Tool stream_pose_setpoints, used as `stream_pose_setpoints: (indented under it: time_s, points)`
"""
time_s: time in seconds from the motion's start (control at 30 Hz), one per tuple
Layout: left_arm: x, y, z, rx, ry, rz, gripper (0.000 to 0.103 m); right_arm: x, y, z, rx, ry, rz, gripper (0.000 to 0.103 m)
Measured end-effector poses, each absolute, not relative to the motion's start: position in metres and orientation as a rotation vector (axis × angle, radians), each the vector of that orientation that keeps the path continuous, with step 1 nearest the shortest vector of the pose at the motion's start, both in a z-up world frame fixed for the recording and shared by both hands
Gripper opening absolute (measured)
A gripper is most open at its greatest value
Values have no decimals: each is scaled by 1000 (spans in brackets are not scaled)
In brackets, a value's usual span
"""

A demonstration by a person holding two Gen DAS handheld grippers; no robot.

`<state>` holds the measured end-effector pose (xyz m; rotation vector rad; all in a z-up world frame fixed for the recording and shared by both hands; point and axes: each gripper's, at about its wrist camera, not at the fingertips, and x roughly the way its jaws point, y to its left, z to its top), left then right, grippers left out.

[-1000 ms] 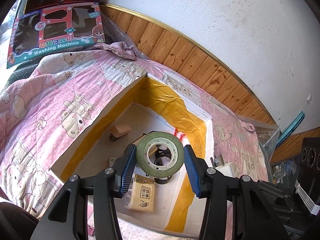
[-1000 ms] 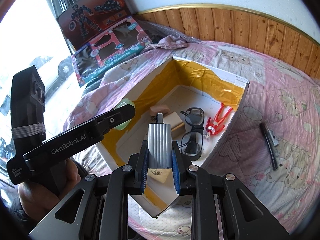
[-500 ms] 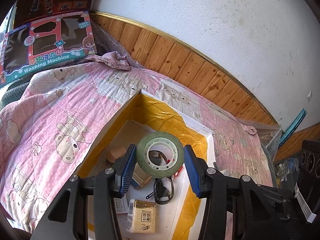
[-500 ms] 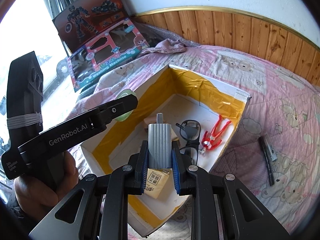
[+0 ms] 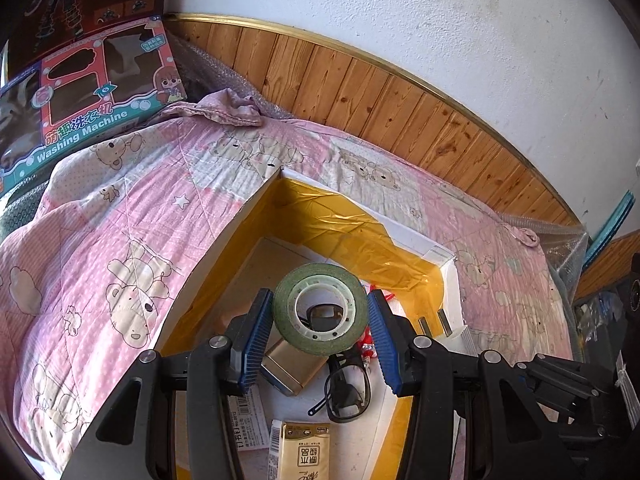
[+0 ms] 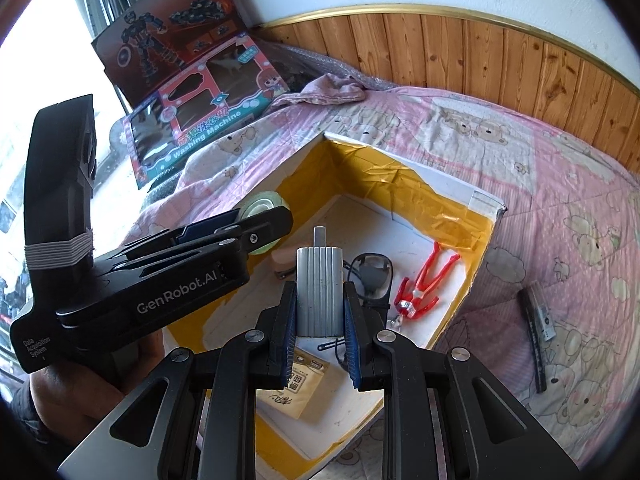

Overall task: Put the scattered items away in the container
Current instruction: 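Carry the green tape and white plug over the cardboard box with both tools, then open both tools to drop the tape and plug into the cardboard box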

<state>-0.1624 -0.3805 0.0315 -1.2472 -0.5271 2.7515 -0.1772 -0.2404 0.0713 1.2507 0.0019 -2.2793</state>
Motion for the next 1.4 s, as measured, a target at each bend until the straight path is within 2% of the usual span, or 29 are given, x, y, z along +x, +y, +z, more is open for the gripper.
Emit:
stream_pose_setpoints:
  time_s: [0.5, 1.0, 1.3, 1.4]
  points:
    - [-188, -382, 22, -1311, -478, 2752, 49, -212, -237, 66, 1284, -8, -2282, 22]
    - [-227, -393, 14, -1367, -574, 2698, 49, -250, -250, 53, 1331, 63, -2263, 22]
    - [-261, -392, -8, -1500, -540, 2662, 49, -283, -260, 30, 1418, 178, -2271, 22]
    - [-273, -386, -13, -1523, -434, 2699, 50, -294, -263, 18, 1449, 230, -2257, 24]
